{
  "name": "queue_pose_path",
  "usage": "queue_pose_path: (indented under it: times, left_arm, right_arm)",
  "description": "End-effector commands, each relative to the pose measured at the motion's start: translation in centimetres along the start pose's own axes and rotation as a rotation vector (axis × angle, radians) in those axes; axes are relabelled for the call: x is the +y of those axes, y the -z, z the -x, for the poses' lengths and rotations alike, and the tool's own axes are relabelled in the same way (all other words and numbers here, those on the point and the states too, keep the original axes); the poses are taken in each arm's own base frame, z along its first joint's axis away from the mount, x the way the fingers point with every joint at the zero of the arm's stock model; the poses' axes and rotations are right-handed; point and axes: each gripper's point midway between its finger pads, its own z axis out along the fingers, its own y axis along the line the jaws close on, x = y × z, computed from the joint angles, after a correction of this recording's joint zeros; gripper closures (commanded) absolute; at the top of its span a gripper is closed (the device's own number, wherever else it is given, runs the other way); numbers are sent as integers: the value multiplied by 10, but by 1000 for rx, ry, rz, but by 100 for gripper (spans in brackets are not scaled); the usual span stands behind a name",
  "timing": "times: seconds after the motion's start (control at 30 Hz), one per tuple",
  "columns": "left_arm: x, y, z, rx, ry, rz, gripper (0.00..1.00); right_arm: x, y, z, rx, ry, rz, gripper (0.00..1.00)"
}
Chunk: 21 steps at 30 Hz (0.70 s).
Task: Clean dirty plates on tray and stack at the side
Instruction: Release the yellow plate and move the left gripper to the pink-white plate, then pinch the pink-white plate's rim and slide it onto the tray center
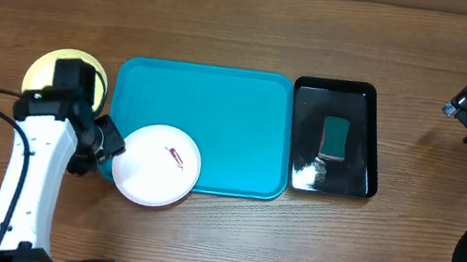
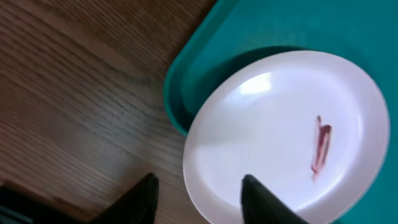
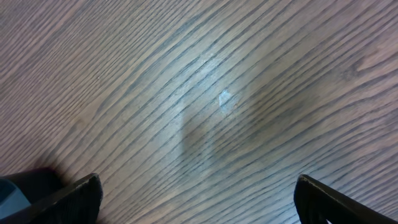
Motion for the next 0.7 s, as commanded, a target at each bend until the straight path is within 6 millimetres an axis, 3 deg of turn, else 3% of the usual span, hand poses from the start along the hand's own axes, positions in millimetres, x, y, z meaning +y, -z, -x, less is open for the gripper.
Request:
queue_pose_path:
  times: [0.0,0.17,0.67]
  left_arm:
    - [9,-16,-4,-2,29,43,66]
    - [13,-35,-10,3,23,44,78]
    - [19,-60,-29,44,11,46,76]
  right_arm:
    - [4,12,9,-37,2,17,0]
    - [4,12,9,-37,2,17,0]
    - [4,12,9,-37,2,17,0]
